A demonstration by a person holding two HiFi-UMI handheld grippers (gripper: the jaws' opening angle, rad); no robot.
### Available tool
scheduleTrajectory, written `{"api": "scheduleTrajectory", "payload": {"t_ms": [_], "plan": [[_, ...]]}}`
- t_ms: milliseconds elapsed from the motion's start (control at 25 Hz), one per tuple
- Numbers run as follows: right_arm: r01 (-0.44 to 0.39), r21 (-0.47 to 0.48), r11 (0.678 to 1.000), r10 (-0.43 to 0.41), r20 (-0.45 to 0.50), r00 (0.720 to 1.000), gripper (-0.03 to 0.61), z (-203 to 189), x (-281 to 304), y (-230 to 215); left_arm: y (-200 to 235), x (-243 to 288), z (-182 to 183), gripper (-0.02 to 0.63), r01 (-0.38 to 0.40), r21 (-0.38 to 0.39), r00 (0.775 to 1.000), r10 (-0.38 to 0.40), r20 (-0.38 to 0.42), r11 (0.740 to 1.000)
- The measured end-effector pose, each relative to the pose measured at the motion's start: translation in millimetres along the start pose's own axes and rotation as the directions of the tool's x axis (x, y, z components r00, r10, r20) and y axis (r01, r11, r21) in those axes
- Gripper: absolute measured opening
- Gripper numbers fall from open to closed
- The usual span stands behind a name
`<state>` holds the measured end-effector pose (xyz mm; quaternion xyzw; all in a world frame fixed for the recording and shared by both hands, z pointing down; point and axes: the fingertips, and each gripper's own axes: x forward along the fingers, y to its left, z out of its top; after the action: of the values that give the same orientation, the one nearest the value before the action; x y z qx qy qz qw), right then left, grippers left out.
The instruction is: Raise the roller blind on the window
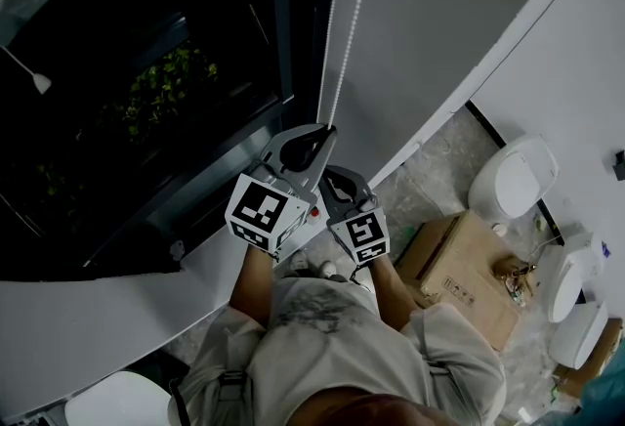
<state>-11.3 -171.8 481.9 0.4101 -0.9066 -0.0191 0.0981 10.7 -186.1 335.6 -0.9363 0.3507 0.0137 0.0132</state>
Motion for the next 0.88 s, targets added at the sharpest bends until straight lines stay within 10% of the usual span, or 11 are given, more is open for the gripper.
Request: {"api": "scheduleTrajectory", "payload": {"t_ms": [880], "plan": [[-0.021, 0.044, 0.999, 0.028, -0.169, 0.985, 0.011, -82.5, 8.2, 9.1, -1.8, 0.2, -84.8, 0.011, -0.006, -0.103, 0.992, -0.007, -0.126, 0.995]]}}
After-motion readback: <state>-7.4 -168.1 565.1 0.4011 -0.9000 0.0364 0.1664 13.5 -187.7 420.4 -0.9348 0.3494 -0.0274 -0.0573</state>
